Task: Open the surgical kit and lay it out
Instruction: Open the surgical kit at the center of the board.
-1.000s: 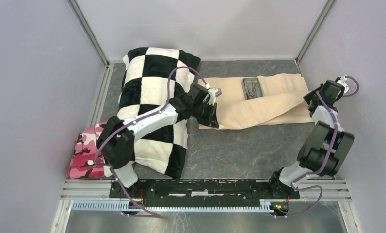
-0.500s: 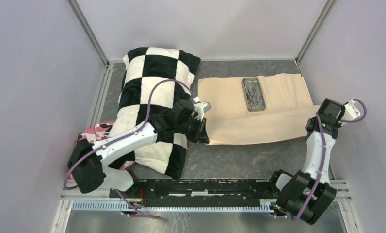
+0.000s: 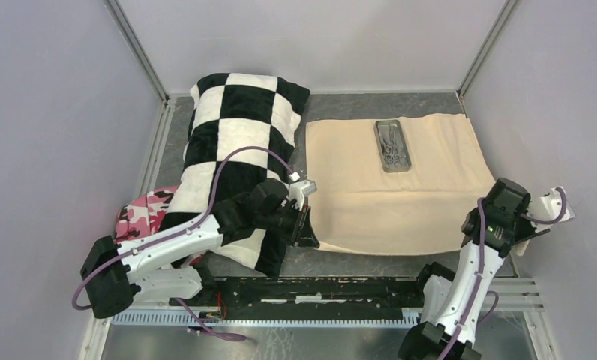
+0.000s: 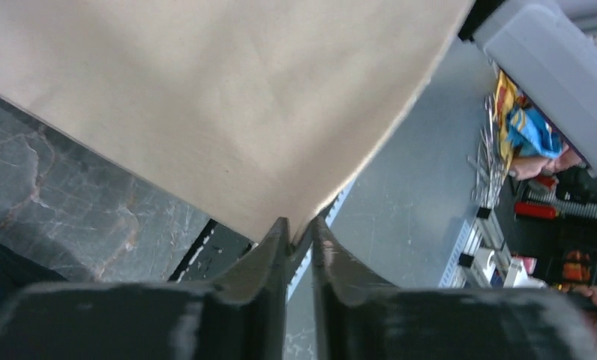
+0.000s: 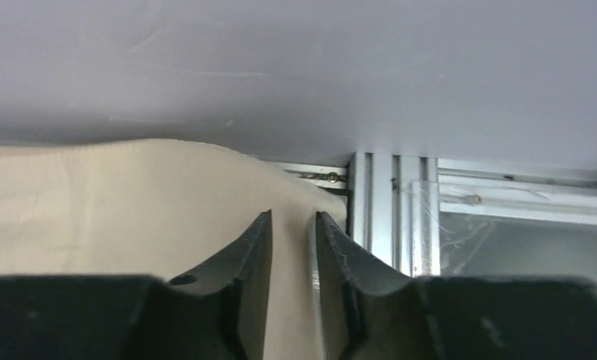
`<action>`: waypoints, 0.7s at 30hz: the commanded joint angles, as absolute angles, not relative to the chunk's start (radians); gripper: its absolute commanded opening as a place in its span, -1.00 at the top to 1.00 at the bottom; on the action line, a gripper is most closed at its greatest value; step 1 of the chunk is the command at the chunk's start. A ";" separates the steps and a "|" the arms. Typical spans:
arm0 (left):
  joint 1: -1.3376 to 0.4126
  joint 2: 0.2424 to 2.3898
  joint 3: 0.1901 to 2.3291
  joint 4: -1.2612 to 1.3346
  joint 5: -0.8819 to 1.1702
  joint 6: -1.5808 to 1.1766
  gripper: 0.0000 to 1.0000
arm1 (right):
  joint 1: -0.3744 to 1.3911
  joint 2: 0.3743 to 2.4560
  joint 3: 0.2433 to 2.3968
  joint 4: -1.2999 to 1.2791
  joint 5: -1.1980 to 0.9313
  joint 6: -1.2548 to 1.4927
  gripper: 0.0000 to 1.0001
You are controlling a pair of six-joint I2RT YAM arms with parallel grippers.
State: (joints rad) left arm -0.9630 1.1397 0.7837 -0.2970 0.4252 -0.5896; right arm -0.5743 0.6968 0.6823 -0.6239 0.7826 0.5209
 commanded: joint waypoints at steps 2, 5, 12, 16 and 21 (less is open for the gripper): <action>-1.005 1.014 0.782 -0.313 0.515 -0.659 0.25 | -0.579 0.575 0.737 -0.751 1.021 0.578 0.14; -1.014 0.876 0.845 -0.440 0.441 -0.630 -0.29 | -0.580 0.514 0.828 -0.756 0.977 0.509 -0.14; -1.014 0.806 0.929 -0.540 0.269 -0.581 -0.88 | -0.580 0.436 0.765 -0.412 0.189 0.176 -0.56; -1.013 0.892 0.956 -0.543 0.207 -0.520 -0.93 | -0.580 0.592 0.687 -0.320 -0.159 0.155 -0.67; -1.014 1.092 1.035 -0.542 0.105 -0.417 -0.94 | -0.467 0.848 0.648 -0.189 -0.303 0.155 -0.72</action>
State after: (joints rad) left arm -1.0115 0.9611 0.9581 -0.5209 0.2131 -0.5404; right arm -0.5606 0.6994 0.6720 -0.3103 -0.0753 0.2054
